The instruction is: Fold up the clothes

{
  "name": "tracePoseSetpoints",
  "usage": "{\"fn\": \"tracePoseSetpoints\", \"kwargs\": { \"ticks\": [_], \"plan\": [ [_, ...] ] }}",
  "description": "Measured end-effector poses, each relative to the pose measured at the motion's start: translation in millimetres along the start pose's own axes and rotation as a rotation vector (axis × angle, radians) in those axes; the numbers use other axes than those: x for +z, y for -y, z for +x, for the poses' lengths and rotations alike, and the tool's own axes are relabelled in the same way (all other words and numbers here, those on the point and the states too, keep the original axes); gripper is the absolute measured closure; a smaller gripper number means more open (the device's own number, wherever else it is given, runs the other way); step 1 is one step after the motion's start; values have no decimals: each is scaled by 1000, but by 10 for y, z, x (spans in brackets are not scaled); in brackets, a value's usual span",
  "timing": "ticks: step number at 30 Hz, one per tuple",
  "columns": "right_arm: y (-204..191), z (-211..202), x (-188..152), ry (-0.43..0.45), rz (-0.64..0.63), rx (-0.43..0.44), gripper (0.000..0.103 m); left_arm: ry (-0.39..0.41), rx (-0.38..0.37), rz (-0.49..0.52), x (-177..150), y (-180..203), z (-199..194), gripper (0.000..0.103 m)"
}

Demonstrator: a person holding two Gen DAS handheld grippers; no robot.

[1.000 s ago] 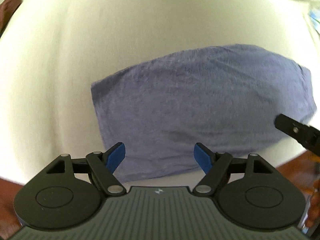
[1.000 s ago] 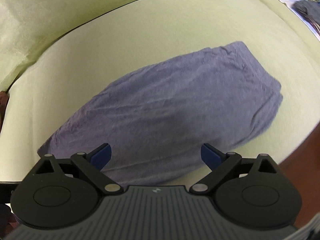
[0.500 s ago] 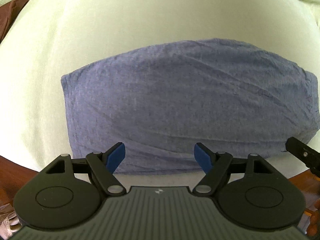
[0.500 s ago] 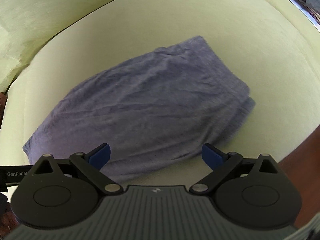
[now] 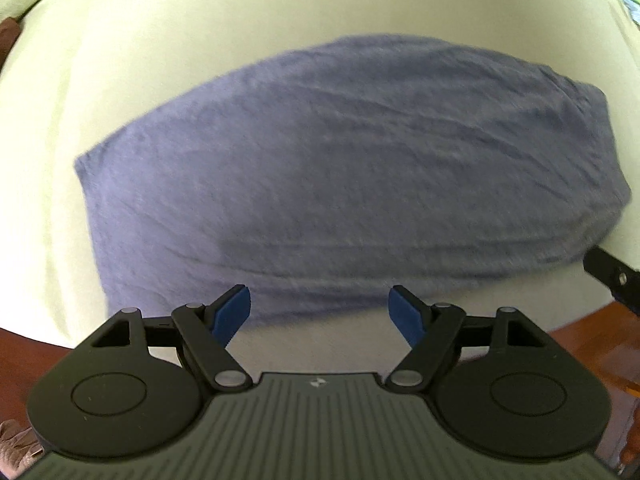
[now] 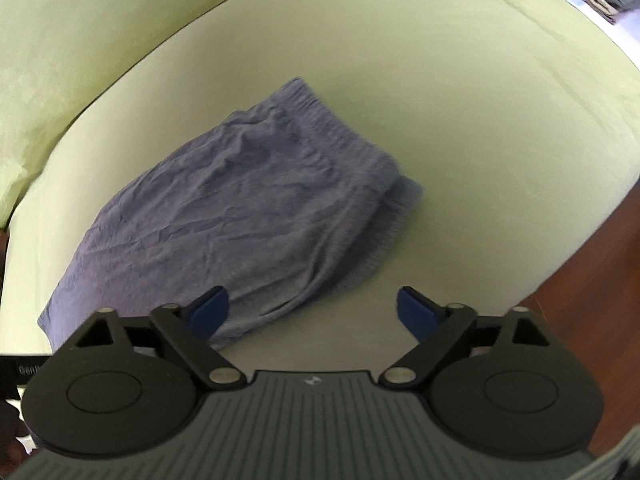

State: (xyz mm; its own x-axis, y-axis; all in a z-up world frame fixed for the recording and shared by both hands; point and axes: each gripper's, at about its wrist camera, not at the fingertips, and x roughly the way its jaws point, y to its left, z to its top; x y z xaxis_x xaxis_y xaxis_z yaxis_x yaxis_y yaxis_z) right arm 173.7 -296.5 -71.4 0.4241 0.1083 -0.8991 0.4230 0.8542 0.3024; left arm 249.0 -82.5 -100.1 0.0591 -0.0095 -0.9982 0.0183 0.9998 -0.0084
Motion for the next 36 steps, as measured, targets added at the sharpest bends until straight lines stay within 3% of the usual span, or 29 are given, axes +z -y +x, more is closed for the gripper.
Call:
{"fn": "tracePoseSetpoints", "kwargs": {
  "ticks": [1,2,10,12,14,19,22,26,28,33,36],
  "plan": [
    [40,-12,-3,18,-7,17,69,12,-14,0,-37,1,8,26],
    [63,-13,3,28,-11,23,74,25,-30,0,-71,-1,18,26],
    [69,164,198,142,-59,105,87,90,-55,31,-85,-76,211,26],
    [109,296,196,97,-76,53,87,89,-49,38,-87,-117,324,25],
    [170,376,166,73,-82,14,100,83,-33,56,-110,-137,434,17],
    [146,226,244,70,-55,49,83,122,-52,103,-167,-147,400,16],
    [52,118,286,75,-36,71,82,144,-78,105,-162,-222,385,16],
    [15,314,199,-8,2,-18,80,119,-86,92,-97,-370,449,17],
    [3,340,137,3,34,-41,75,118,-103,94,-61,-464,419,17],
    [24,97,86,67,137,-5,66,125,-145,154,124,-546,294,17],
    [143,16,54,107,202,-4,62,126,-199,202,306,-280,126,17]
  ]
}}
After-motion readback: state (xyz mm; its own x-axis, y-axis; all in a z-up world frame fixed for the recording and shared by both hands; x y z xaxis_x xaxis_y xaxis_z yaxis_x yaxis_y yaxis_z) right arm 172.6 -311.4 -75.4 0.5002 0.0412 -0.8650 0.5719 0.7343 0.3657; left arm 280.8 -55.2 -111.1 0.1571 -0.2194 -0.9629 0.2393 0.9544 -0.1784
